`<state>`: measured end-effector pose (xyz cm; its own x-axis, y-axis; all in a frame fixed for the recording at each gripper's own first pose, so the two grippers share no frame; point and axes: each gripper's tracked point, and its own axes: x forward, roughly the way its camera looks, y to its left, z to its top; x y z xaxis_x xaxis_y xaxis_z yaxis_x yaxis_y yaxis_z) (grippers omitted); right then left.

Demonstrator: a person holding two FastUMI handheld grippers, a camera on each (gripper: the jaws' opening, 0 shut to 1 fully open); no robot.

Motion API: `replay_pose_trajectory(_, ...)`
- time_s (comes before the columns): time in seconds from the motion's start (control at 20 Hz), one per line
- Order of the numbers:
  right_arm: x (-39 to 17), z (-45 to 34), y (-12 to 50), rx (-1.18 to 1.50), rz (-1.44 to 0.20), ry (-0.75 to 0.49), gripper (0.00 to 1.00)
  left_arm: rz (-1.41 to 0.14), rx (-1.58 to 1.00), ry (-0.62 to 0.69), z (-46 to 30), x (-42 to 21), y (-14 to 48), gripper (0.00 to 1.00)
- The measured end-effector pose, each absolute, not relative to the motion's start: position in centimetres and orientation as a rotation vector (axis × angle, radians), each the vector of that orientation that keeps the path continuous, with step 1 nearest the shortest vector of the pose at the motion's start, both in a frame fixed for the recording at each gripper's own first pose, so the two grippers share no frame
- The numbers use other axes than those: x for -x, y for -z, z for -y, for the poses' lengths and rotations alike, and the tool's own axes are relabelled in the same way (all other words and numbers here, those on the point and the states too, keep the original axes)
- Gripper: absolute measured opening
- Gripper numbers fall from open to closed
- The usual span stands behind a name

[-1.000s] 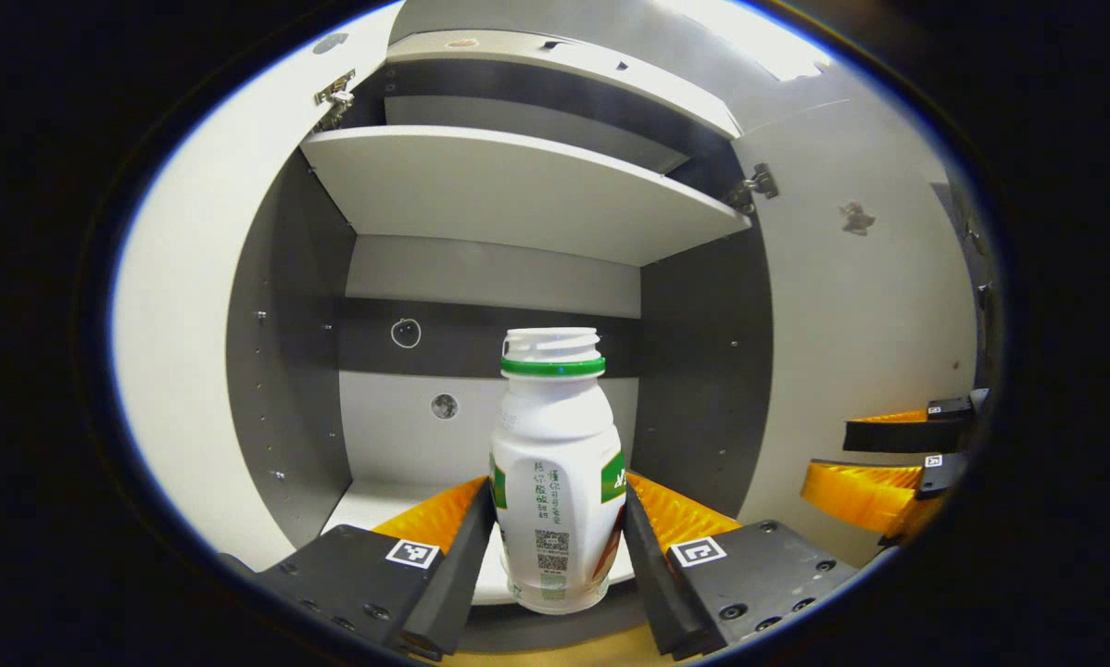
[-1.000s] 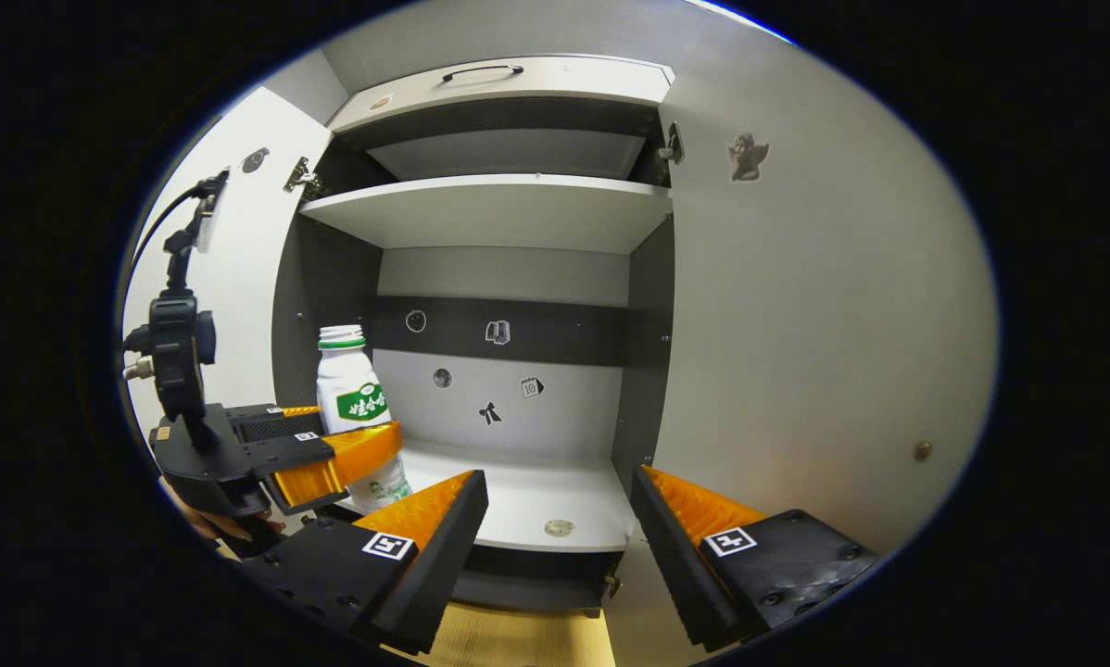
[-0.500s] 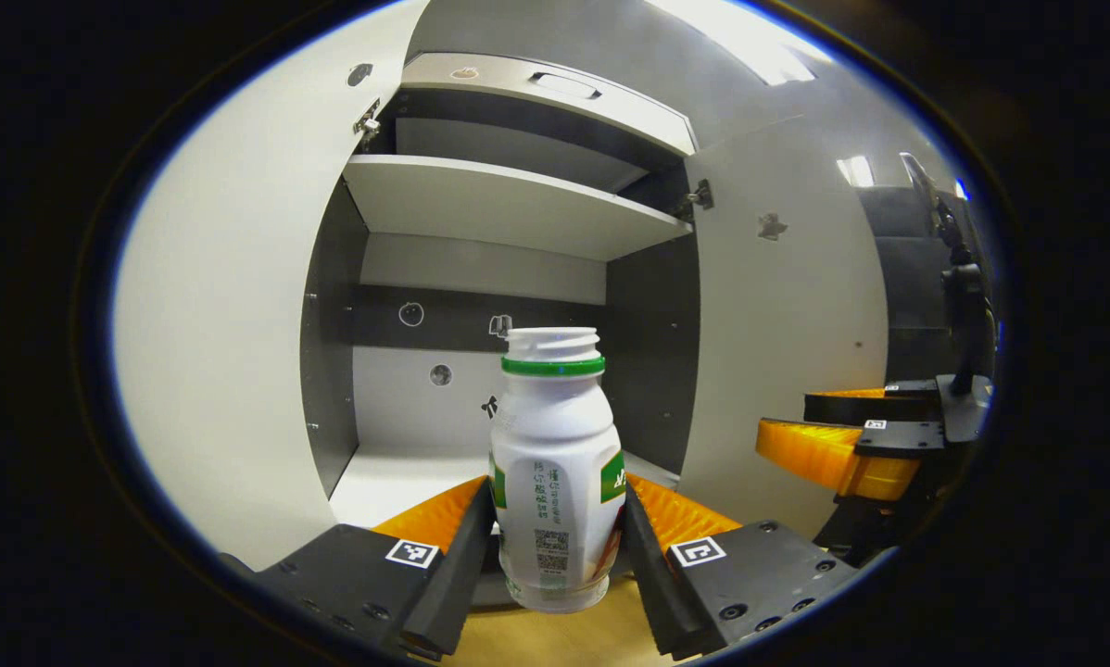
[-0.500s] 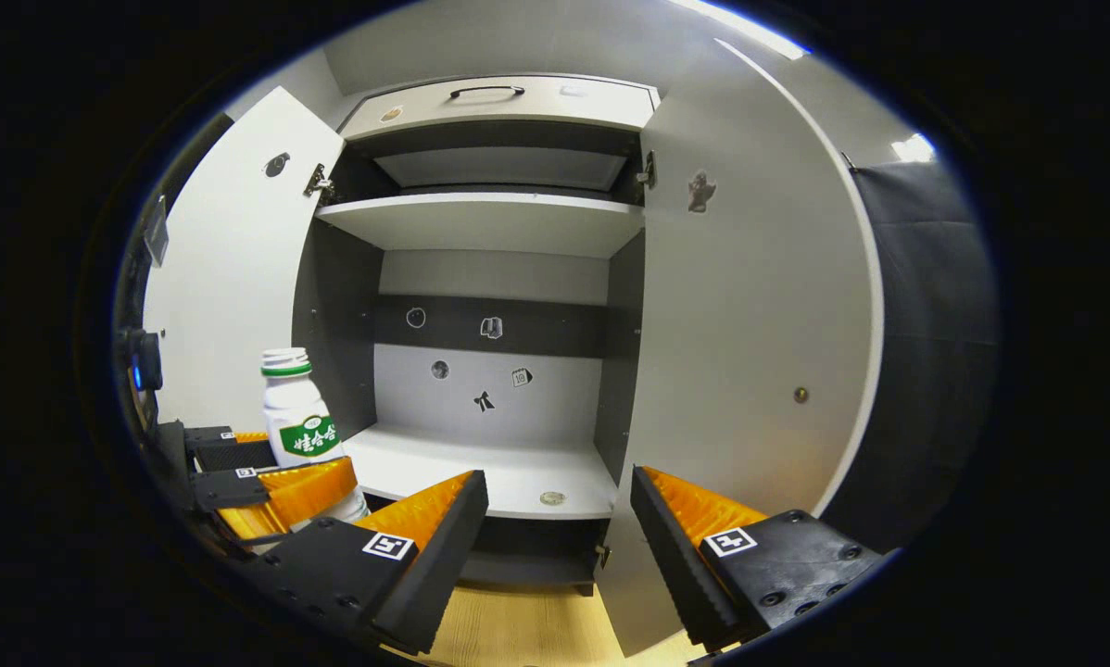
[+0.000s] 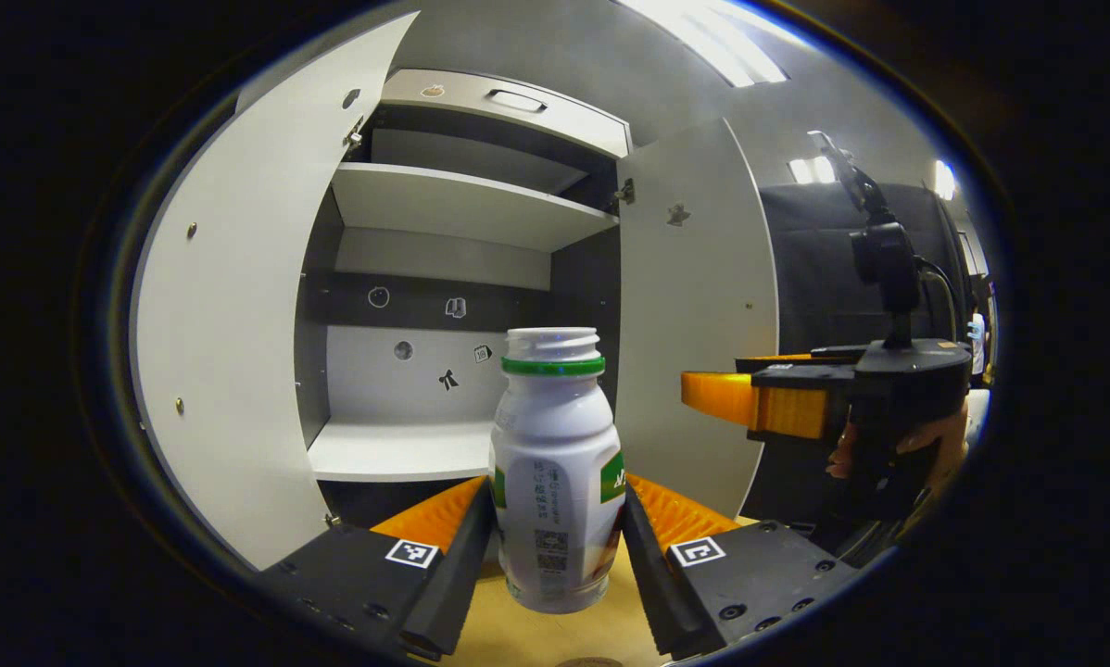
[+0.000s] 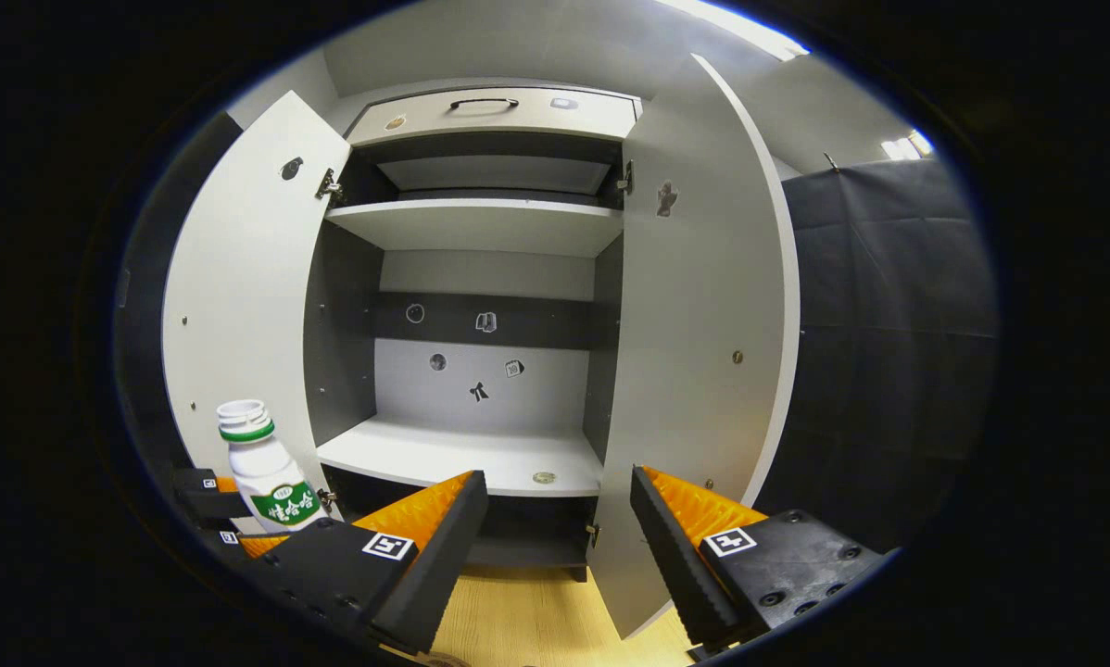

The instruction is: Grasp the bottle in the cabinet with the left hand and place it on the coaster, then close the right door with the right hand and the left door with the left hand.

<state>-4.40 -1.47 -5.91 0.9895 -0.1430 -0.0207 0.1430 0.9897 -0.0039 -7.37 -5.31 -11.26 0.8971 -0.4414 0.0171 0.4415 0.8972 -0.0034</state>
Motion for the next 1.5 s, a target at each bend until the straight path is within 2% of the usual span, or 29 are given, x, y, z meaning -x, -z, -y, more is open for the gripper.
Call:
replay_pose_trajectory(0.35,3.7,2.6,9.9,0.114,-0.043,0.102,0.98,-0.073,0.003,0.361,6.8,11.0,20.3,0.76)
replay_pose_trajectory(0.7,4.4,2.2,15.4,0.116,-0.045,0.043,0.97,-0.075,0.048,0.307,8.4,13.9,29.6,0.76)
replay_pose_trajectory(0.9,5.4,2.9,18.6,0.087,-0.087,0.041,0.97,-0.065,0.023,0.246,8.0,13.1,33.9,0.77)
replay_pose_trajectory(1.2,6.3,3.4,22.6,0.084,-0.155,0.051,0.98,-0.094,-0.003,0.212,8.1,12.6,39.1,0.77)
replay_pose_trajectory(1.5,7.1,3.2,24.3,0.100,-0.189,0.042,0.98,-0.100,0.017,0.222,8.7,13.4,41.8,0.77)
